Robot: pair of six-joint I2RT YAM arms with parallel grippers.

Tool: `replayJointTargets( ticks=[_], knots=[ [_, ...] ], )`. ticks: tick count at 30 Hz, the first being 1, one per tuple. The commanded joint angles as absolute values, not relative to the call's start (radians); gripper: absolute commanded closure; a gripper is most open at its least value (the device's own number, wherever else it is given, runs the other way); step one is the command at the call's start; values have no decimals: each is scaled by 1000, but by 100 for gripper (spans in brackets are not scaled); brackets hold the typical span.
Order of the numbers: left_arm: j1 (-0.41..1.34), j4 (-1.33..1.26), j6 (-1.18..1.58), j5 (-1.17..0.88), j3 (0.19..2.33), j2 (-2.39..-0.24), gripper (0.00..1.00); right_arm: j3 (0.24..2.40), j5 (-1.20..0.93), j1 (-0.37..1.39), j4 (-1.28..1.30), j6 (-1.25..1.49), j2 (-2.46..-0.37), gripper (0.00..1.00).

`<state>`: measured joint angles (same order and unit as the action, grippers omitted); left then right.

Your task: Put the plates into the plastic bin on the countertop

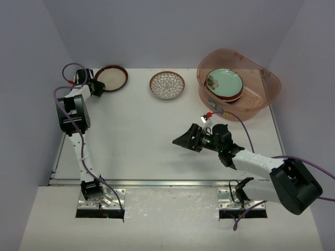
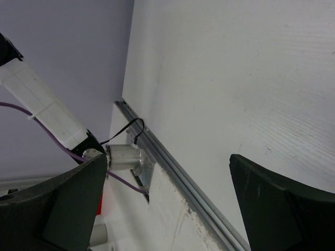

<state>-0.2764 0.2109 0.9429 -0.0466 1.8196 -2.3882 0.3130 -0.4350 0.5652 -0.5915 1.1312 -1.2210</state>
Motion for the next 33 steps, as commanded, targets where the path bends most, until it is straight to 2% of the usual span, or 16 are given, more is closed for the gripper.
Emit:
replayJointTargets(
  ticks=[1,2,3,7,10,12,14,19,23,28,33],
  knots=[
    [-274,307,921,-38,1843,-2455,82,328,-405,563,-600,1091,-1202,1],
    [-273,315,920,-40,1842,-2457,98,327,-396,563,-596,1086,-1203,1],
    [-272,320,922,-39,1837,-2454,100,327,-384,563,-589,1085,-1205,1],
    [-270,245,929,-47,1698,-2386,100,335,-368,563,-583,1075,-1215,1],
    [-261,120,935,-15,1458,-2213,100,346,-367,564,-580,1072,-1230,1],
    [-251,-38,958,25,1284,-2013,100,357,-369,563,-581,1069,-1251,1],
    [-243,-151,975,-3,1086,-1898,100,381,-390,563,-581,1062,-1272,1],
    [-204,-337,989,-202,740,-1620,100,530,-489,563,-525,1001,-1388,1],
    [-176,-381,963,-267,532,-1402,100,709,-512,563,-361,901,-1497,1],
    [-159,-409,910,-382,370,-1159,100,860,-495,551,-210,749,-1617,1],
    [-148,-502,902,-551,230,-1007,100,987,-547,523,-68,661,-1723,1]
  ],
)
